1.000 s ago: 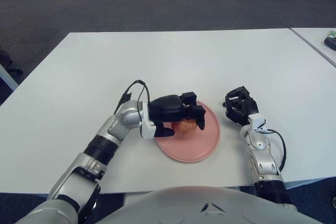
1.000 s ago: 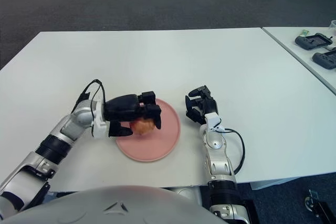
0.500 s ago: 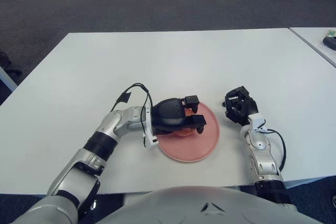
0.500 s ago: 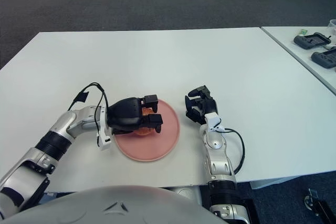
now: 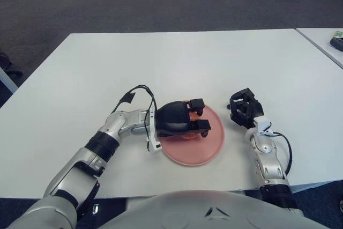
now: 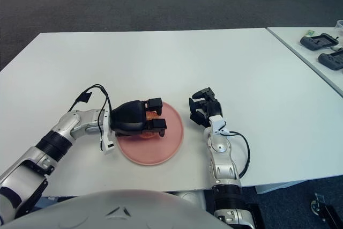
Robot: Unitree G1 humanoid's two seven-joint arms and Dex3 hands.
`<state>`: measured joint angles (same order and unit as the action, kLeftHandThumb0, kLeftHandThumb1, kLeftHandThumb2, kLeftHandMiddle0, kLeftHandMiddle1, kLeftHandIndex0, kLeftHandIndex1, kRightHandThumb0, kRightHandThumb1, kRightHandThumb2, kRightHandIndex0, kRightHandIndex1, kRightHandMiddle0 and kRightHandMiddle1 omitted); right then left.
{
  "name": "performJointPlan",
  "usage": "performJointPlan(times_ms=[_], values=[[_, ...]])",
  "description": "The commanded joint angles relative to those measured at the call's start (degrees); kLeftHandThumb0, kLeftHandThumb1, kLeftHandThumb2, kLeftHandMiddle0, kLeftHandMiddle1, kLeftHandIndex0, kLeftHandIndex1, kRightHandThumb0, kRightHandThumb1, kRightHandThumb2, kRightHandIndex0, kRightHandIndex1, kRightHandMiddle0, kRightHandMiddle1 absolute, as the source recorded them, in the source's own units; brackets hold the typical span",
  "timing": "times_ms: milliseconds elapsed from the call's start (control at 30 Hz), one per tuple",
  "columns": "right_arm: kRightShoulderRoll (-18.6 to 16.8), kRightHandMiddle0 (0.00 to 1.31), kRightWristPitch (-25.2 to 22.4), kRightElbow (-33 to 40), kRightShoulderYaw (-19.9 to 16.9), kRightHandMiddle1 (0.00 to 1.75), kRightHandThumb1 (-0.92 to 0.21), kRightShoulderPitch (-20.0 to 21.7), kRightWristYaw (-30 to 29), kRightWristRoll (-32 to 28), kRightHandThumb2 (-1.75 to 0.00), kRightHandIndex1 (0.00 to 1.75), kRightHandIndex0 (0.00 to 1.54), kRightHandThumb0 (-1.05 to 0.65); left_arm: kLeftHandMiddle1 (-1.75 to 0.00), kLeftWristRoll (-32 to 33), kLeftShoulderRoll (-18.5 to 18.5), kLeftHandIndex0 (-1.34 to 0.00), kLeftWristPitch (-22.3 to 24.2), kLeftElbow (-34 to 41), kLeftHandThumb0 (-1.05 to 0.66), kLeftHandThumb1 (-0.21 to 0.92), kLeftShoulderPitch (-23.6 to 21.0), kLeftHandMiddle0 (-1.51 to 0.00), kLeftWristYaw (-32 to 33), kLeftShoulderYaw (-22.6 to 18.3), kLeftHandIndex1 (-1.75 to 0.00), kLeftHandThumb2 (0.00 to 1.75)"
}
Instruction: Put the apple into the plate.
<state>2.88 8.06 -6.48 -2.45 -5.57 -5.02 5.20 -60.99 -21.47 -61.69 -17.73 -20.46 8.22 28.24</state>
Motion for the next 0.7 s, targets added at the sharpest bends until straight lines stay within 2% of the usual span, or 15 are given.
performJointPlan(times_ms=[0,33,100,167,233,300,333,367,400,433,500,533,600,633,667], values=[[0.24,0.32,-1.50,-1.23,-0.11,1.75,-0.70,-0.74,0.11,0.09,-0.84,1.39,0.48,-0.37,-1.75,3.69,-0.52,-0.66,-0.16,-1.38,-0.01,0.08,-2.18,-0.67,0.71,0.21,-1.75,1.59],[0.23,0.32,-1.67,-1.10,-0.08,1.75,-0.70,-0.73,0.11,0.13,-0.84,1.39,0.48,-0.37,-1.75,4.79,-0.64,-0.66,-0.66,-1.74,-0.01,0.08,-2.48,-0.67,-0.02,0.50,-1.75,1.58],[0.21,0.32,-1.85,-0.95,-0.05,1.75,-0.71,-0.73,0.11,0.19,-0.83,1.39,0.48,-0.37,-1.75,6.06,-0.87,-0.71,-1.14,-2.13,-0.01,0.08,-2.88,-0.74,-0.87,0.95,-1.54,1.53],[0.20,0.31,-2.11,-0.81,0.01,1.75,-0.71,-0.70,0.02,0.35,-0.83,1.39,0.48,-0.37,-1.75,8.72,-1.35,-0.72,-1.64,-2.72,-0.01,0.09,-3.43,-0.76,-3.06,1.58,-1.48,1.50],[0.20,0.31,-2.37,-0.75,0.04,1.75,-0.71,-0.64,-0.08,0.49,-0.83,1.39,0.48,-0.37,-1.75,12.17,-1.92,-0.64,-1.61,-3.37,-0.01,0.19,-3.81,-0.68,-6.15,2.31,-1.50,1.39],[0.18,0.31,-2.66,-0.63,0.05,1.75,-0.71,-0.64,-0.14,0.56,-0.82,1.39,0.48,-0.37,-1.75,15.79,-2.54,-0.47,-1.10,-3.83,-0.01,0.36,-4.17,-0.56,-9.95,3.23,-1.57,1.22],[0.17,0.31,-2.79,-0.57,0.06,1.75,-0.71,-0.64,-0.16,0.58,-0.82,1.39,0.48,-0.37,-1.74,17.42,-2.82,-0.39,-0.82,-3.93,-0.01,0.46,-4.34,-0.49,-11.77,3.67,-1.61,1.11],[0.15,0.31,-2.91,-0.51,0.06,1.75,-0.71,-0.65,-0.18,0.58,-0.82,1.38,0.48,-0.37,-1.74,18.99,-3.13,-0.26,-0.52,-4.01,-0.01,0.63,-4.70,-0.38,-13.86,4.25,-1.66,0.91],[0.11,0.31,-3.00,-0.55,0.07,1.75,-0.71,-0.57,-0.23,0.61,-0.82,1.38,0.48,-0.37,-1.62,20.24,-3.36,-0.17,-0.30,-4.11,-0.27,0.70,-4.99,-0.24,-15.46,4.65,-1.54,0.90],[0.08,0.31,-3.04,-0.59,0.08,1.75,-0.71,-0.51,-0.28,0.61,-0.82,1.38,0.48,-0.37,-1.57,21.24,-3.54,-0.13,-0.11,-4.17,-0.37,0.72,-5.29,-0.19,-16.87,4.98,-1.50,0.91],[0.03,0.31,-3.04,-0.62,0.08,1.75,-0.71,-0.46,-0.37,0.58,-0.82,1.38,0.48,-0.37,-1.32,22.85,-3.77,-0.05,0.26,-4.18,-0.61,0.80,-5.68,-0.08,-19.21,5.42,-1.25,0.90],[0.01,0.31,-3.01,-0.61,0.08,1.75,-0.71,-0.46,-0.41,0.54,-0.83,1.38,0.48,-0.37,-1.23,23.52,-3.84,-0.04,0.45,-4.14,-0.65,0.83,-5.80,-0.06,-20.22,5.56,-1.18,0.89],[-0.03,0.32,-3.04,-0.56,0.07,1.75,-0.71,-0.46,-0.45,0.42,-0.83,1.38,0.48,-0.37,-0.90,24.74,-4.01,-0.02,1.02,-4.11,-0.77,0.88,-6.17,-0.03,-22.33,5.83,-0.92,0.92],[-0.04,0.32,-3.15,-0.53,0.08,1.75,-0.71,-0.44,-0.51,0.43,-0.83,1.38,0.48,-0.37,-0.82,25.17,-4.12,-0.01,1.51,-3.96,-0.79,0.89,-6.29,-0.02,-23.29,5.84,-0.86,0.93],[-0.04,0.32,-3.22,-0.51,0.10,1.75,-0.71,-0.44,-0.55,0.45,-0.83,1.38,0.48,-0.37,-0.67,25.53,-4.19,-0.01,1.87,-3.81,-0.82,0.90,-6.35,-0.01,-24.05,5.82,-0.71,0.98]])
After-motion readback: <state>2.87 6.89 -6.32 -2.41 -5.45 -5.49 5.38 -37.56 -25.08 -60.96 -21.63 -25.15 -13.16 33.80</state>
